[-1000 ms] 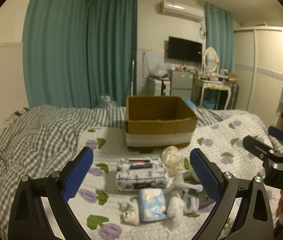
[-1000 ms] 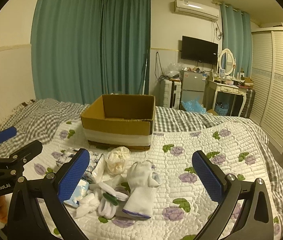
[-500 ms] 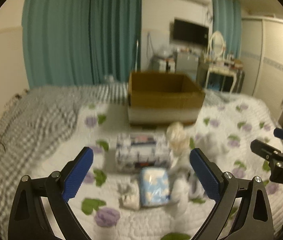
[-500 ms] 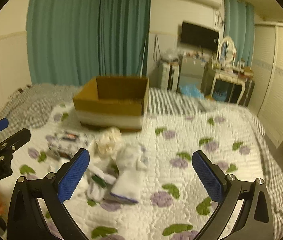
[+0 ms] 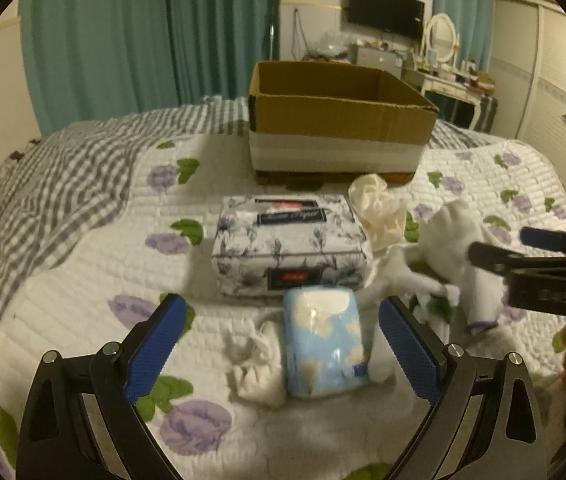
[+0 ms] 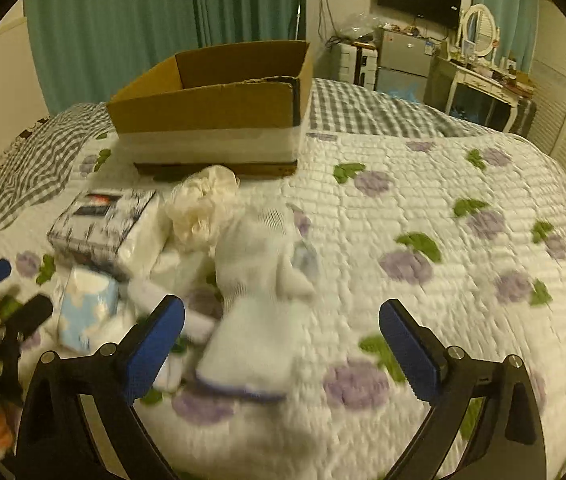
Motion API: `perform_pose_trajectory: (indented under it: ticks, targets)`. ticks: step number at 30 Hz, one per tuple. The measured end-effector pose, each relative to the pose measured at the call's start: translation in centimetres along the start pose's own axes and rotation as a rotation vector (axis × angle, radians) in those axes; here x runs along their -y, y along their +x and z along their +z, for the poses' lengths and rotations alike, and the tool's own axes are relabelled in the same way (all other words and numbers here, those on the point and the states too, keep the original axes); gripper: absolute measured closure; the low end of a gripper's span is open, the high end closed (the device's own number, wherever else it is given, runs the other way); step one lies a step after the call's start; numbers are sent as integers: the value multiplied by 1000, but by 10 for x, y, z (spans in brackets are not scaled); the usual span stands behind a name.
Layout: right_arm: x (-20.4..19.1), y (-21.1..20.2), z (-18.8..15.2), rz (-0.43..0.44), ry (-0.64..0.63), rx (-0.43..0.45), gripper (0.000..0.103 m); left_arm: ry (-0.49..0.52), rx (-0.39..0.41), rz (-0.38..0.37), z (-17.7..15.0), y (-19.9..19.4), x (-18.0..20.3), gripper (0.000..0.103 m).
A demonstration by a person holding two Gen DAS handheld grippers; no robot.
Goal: Organize soft objects
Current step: 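Grasp the white sock with the right gripper while the left gripper approaches the floral tissue pack, then grasp the floral tissue-paper pack with the left gripper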
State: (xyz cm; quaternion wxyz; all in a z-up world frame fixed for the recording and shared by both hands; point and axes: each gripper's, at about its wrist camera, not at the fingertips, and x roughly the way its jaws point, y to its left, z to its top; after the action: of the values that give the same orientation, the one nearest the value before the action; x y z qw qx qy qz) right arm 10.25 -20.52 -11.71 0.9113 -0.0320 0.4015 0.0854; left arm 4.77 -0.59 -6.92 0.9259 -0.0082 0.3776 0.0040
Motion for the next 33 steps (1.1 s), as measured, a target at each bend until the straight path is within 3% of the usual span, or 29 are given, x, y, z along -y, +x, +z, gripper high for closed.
perform_pose_trajectory:
  ticks: [9,12,15,20,26,33]
  targets:
    - [-5,63,24,18,-25,-121,6,20,-48,7,13,25,3,5]
    - [0,73,23,46,-10,-140,37,19,-65,14,14,26,4,5]
    - [3,74,23,86,7,-142,45,18,-64,13,21,21,5,5]
    - [2,48,31,67,-26,-68,47,8,-61,4,42,18,10,5]
    - [9,27,57,38,-37,-1,47,23,-140,-6,45,60,20,5]
    - [11,38,51,10,-48,-11,47,108,-182,53,42,95,33,5]
